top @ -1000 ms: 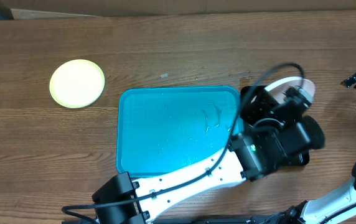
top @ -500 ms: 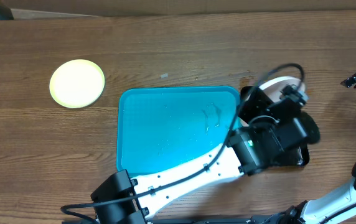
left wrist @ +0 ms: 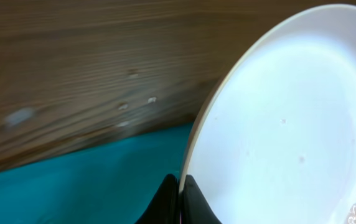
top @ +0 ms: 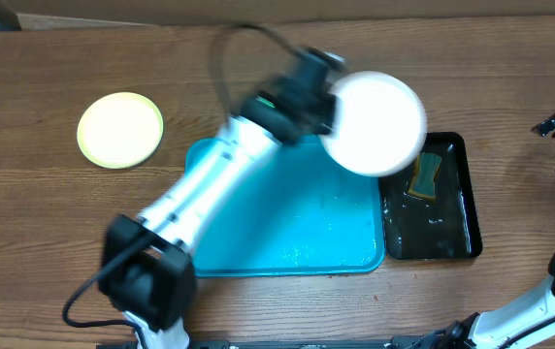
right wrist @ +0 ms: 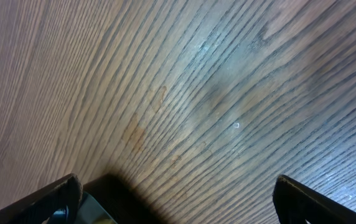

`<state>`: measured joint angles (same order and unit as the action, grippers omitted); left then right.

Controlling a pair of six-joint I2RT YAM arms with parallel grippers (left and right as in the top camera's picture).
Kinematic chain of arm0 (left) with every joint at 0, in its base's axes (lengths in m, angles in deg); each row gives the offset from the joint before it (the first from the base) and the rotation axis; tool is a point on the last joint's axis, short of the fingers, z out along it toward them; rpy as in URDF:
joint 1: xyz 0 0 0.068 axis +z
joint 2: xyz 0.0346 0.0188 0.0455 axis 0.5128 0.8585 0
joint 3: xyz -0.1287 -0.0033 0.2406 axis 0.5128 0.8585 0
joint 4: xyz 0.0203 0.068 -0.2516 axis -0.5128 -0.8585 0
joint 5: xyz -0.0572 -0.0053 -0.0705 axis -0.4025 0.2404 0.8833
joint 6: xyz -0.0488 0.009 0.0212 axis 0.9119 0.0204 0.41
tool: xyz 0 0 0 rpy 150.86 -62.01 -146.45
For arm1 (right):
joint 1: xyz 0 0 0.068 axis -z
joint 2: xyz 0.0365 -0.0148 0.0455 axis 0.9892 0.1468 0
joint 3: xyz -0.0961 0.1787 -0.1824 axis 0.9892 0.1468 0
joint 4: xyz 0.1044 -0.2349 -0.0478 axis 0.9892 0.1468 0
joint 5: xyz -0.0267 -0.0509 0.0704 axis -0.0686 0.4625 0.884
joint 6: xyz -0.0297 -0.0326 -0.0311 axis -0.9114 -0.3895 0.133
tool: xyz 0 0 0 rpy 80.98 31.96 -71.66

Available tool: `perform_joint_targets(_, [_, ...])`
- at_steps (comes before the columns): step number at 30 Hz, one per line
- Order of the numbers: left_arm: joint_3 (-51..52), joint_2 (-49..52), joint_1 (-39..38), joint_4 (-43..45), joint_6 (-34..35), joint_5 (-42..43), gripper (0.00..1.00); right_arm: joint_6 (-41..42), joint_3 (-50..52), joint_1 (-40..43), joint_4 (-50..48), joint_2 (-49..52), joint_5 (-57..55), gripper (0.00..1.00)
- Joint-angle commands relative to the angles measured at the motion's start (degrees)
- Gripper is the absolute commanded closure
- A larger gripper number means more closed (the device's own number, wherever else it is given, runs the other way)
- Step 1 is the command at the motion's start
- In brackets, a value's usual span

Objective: Clean dirty plates on tray and stack at the side
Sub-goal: 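Carry the white plate left and stack it on the yellow plate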

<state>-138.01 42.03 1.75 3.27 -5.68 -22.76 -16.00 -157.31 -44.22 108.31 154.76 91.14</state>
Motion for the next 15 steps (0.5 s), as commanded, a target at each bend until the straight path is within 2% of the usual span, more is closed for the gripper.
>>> perform_joint_targets(1, [-1.3, 0.2, 13.5, -3.2, 4.7, 17.7, 0.96, 0.2, -0.9, -0.1, -0.2, -0.8, 0.2, 0.0])
perform_joint_targets(8, [-1.3, 0.2, 40.2, -15.6, 1.8, 15.7, 0.96, 0.2, -0.9, -0.1, -0.2, -0.8, 0.2, 0.0])
perform_joint_targets(15, [-0.7, 0.2, 53.5, -17.9, 1.8, 3.3, 0.96, 0.2, -0.9, -0.1, -0.2, -0.8, 0.2, 0.0])
